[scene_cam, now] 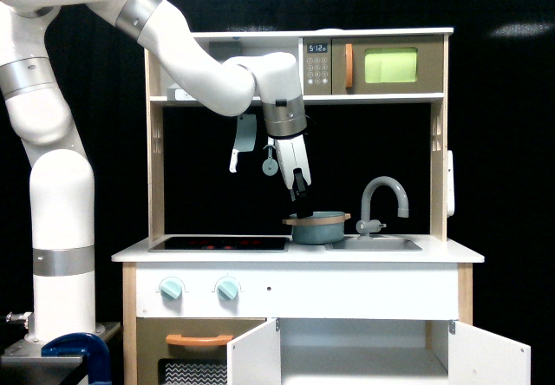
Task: Put the bowl inside the kitchen cabinet
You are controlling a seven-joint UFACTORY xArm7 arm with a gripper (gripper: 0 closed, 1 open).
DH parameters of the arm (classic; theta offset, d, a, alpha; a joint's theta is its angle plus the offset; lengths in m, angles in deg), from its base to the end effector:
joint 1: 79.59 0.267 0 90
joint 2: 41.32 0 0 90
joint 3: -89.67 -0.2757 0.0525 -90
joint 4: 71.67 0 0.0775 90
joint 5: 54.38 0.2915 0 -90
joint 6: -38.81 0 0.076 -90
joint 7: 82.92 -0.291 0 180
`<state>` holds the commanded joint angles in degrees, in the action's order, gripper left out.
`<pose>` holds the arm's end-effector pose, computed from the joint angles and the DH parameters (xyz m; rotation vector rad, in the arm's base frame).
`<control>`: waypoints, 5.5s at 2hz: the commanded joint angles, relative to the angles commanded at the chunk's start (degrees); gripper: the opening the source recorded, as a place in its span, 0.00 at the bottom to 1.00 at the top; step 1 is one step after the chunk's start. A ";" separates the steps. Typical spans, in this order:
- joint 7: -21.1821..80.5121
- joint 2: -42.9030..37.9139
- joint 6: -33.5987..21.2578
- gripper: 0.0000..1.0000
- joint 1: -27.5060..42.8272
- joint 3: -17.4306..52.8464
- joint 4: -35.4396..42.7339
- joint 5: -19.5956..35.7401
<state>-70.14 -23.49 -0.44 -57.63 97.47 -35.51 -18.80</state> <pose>0.3759 0.1759 0.1957 -2.6321 -0.0416 -0.3081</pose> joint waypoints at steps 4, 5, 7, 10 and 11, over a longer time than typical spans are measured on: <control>13.91 -12.92 0.49 1.00 5.39 1.55 6.69 18.53; 13.57 -14.12 1.68 1.00 5.78 0.19 7.36 19.65; 14.60 -16.22 2.73 0.00 5.38 -1.26 8.35 21.42; 36.85 -9.96 -22.19 0.00 -16.03 21.44 5.58 3.46; 53.22 -24.23 -26.50 0.00 -23.06 26.50 11.29 7.50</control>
<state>-16.91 -47.72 -26.94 -80.69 123.97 -24.22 -11.30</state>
